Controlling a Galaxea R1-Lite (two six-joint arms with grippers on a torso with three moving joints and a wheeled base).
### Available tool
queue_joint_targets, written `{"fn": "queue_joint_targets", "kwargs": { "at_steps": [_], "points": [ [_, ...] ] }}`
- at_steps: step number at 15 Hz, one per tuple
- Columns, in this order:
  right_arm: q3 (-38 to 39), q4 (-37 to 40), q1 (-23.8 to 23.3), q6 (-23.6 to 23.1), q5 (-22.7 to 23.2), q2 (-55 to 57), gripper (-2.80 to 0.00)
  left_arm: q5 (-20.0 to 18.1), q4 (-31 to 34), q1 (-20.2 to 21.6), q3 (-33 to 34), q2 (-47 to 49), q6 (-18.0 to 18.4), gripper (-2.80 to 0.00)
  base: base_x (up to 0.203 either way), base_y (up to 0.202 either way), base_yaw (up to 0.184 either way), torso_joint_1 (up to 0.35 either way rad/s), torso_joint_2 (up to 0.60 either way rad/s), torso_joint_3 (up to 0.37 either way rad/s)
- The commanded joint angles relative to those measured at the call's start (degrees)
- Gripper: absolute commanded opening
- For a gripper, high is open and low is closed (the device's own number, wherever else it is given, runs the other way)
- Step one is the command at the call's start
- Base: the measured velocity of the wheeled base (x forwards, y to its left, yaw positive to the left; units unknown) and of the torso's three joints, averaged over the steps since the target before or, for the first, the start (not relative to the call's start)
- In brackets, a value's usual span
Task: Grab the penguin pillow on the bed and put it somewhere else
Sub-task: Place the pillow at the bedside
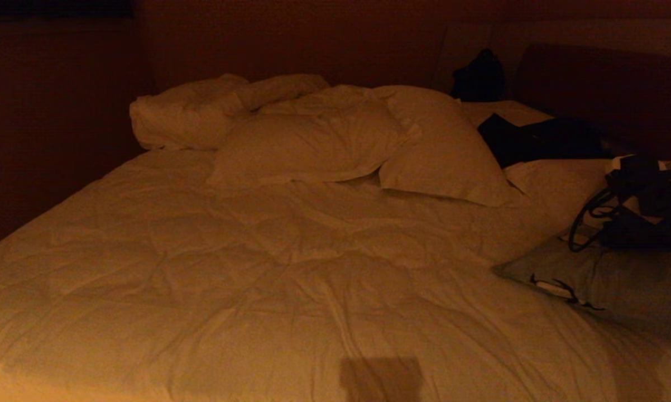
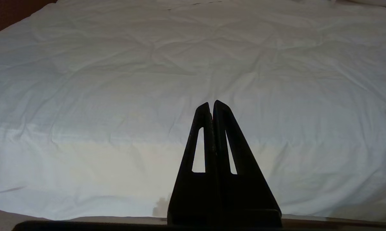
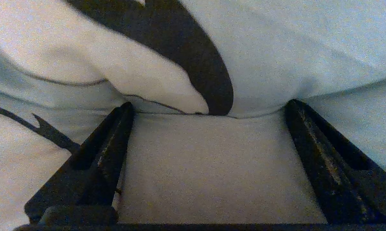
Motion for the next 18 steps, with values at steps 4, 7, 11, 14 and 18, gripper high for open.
{"fn": "queue_joint_targets", "kwargs": {
  "at_steps": [4, 7, 11, 14, 18],
  "points": [
    [-0.3, 0.1, -0.3, 0.2, -0.1, 1.0, -2.80, 0.0, 0.0, 0.0, 0.2, 0.0, 0.0, -2.80, 0.000, 0.000, 0.000, 0.000, 0.00, 0.000],
    [0.2, -0.1, -0.2, 0.6, -0.1, -1.9, -2.80, 0.0, 0.0, 0.0, 0.2, 0.0, 0.0, -2.80, 0.000, 0.000, 0.000, 0.000, 0.00, 0.000],
    [0.5, 0.1, -0.2, 2.5, -0.1, -7.0, -2.80, 0.0, 0.0, 0.0, 0.2, 0.0, 0.0, -2.80, 0.000, 0.000, 0.000, 0.000, 0.00, 0.000],
    [0.3, -0.3, -0.2, 4.8, 0.3, -11.7, -2.80, 0.0, 0.0, 0.0, 0.2, 0.0, 0.0, -2.80, 0.000, 0.000, 0.000, 0.000, 0.00, 0.000],
    [1.2, -5.2, -0.5, 5.8, 5.7, -13.3, -2.80, 0.0, 0.0, 0.0, 0.2, 0.0, 0.0, -2.80, 0.000, 0.000, 0.000, 0.000, 0.00, 0.000]
  ]
}}
